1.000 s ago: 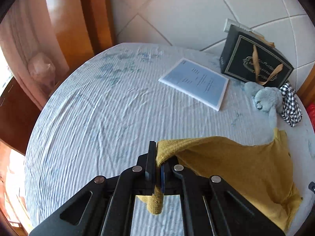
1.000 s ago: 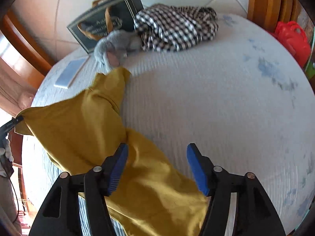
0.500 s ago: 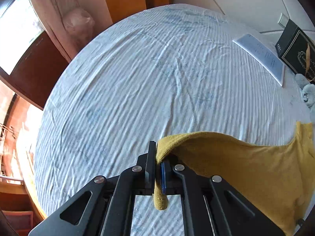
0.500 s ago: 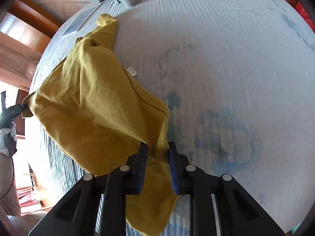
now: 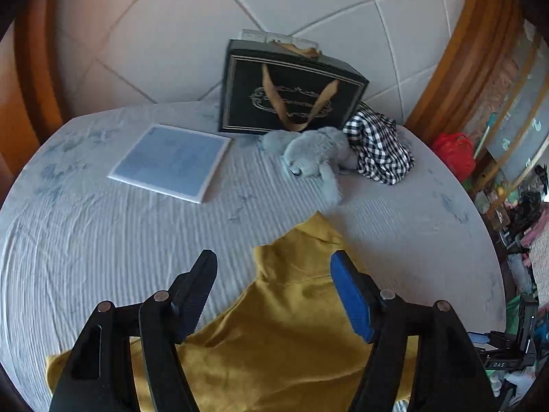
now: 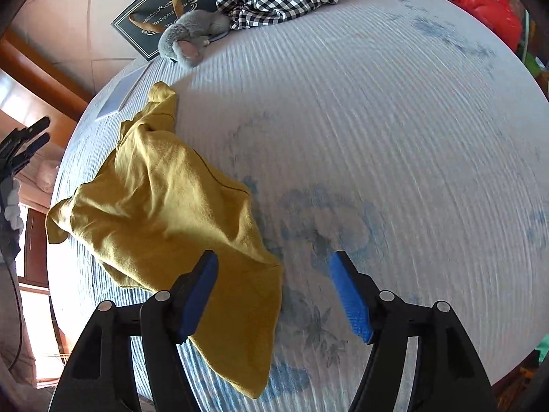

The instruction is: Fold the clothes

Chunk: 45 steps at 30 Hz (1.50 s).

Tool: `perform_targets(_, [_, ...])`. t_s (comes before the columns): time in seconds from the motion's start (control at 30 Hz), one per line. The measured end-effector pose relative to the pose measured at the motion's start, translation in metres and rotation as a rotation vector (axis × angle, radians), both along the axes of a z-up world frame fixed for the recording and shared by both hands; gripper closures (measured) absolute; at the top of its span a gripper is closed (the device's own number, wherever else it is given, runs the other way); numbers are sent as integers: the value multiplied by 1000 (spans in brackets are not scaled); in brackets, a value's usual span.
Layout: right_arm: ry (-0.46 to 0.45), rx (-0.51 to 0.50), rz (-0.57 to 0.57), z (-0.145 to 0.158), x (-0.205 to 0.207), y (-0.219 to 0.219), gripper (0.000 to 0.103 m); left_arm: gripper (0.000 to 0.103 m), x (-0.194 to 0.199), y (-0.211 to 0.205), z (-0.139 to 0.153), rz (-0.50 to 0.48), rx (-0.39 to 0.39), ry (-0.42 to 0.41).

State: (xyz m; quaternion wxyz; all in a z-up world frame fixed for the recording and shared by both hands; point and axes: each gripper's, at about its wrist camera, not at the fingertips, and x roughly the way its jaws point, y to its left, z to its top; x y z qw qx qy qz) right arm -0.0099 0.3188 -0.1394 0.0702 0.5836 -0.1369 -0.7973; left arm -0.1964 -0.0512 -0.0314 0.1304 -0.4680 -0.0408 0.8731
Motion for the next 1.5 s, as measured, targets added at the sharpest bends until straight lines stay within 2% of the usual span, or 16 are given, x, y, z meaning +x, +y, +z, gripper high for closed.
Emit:
perform_targets(0.2, [8,10,-36,-10,8,-5,34,34,-54,77,-63,-183,-149,-70])
perform_targets(0.27, [7,21,-43,-14,7,-9,24,34,-66,90,-78,-224,-186,-77])
perform_targets(0.33, [6,33,-55,-17,5,-13,18,34,-76,100,-90,-272,-191,-95])
perform_targets(0.5, [3,48,-84,-28,-4,-22,18,35,-69,112,-104,-354,-224,-103])
perform_targets(0.6, [-4,86,-84,-35,-11,-34,18,61,-64,119,-111,-401,-245,-106])
perform_targets(0.63, [-8,114,-75,-36,-14,-40,18,80,-62,122,-114,-417,-252,-106])
perform_targets(0.67, [-10,145,-63,-37,-16,-46,23,94,-60,124,-117,-432,-259,-107])
perform_targets(0.73, [11,202,-20,-34,-19,-59,85,99,-57,121,-109,-424,-268,-89])
perform_targets(0.77, [15,208,-3,-33,-20,-64,88,99,-55,118,-103,-416,-272,-78])
perform_targets(0.83, [40,210,5,-27,-21,-66,96,100,-51,114,-93,-400,-279,-57])
perform_targets(0.97, [151,209,-69,3,-16,-47,97,100,-53,123,-42,-391,-274,76])
perform_targets(1.07, [254,207,-153,32,-11,-25,98,100,-70,166,-8,-430,-288,170])
perform_targets(1.2, [367,288,-333,65,-3,18,98,100,-102,240,33,-452,-268,291])
perform_targets(1.3, [345,361,-477,68,-9,59,93,92,-138,291,35,-437,-232,242])
perform_targets(1.37, [281,332,-523,59,-14,85,82,66,-149,309,30,-432,-216,180])
perform_targets(1.5, [255,274,-509,53,-2,103,71,56,-132,294,22,-425,-208,124])
